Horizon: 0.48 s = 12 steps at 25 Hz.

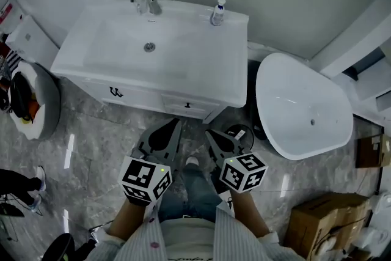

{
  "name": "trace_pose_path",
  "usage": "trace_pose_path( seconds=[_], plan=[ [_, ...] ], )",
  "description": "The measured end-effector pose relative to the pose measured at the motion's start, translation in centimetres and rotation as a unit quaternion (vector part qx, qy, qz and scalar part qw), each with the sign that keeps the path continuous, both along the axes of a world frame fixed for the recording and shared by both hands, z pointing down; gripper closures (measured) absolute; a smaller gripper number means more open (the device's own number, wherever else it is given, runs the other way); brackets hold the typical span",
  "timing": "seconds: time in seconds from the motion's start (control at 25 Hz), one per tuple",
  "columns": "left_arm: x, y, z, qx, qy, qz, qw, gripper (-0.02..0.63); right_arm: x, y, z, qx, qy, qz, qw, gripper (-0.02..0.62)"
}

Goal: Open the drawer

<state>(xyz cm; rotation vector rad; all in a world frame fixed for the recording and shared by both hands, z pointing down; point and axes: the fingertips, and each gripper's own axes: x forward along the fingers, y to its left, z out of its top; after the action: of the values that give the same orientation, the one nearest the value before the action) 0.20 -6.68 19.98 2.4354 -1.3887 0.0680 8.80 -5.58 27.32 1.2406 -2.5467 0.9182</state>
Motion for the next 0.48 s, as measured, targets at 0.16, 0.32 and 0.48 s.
trace_pose_path(
  seconds=[0.16, 0.32, 0.48],
  plan=[
    [0.6, -1.5, 0.6, -0.002, -0.001, -0.018, 0.9998, 0.589, 0.5, -1.7, 0.4, -0.002, 0.005, -0.021, 1.000, 0.589],
    [0.4, -2.2, 1.8, -0.011, -0.003, -0.036, 0.9993, 0.589, 0.5, -2.7, 1.3, -0.007, 0.016, -0.040, 0.999, 0.589],
    [-0.5, -2.5, 3.1, -0.026, -0.006, -0.040, 0.9988, 0.589, -0.3, -3.3, 2.0, -0.014, 0.019, -0.047, 0.999, 0.589]
  ],
)
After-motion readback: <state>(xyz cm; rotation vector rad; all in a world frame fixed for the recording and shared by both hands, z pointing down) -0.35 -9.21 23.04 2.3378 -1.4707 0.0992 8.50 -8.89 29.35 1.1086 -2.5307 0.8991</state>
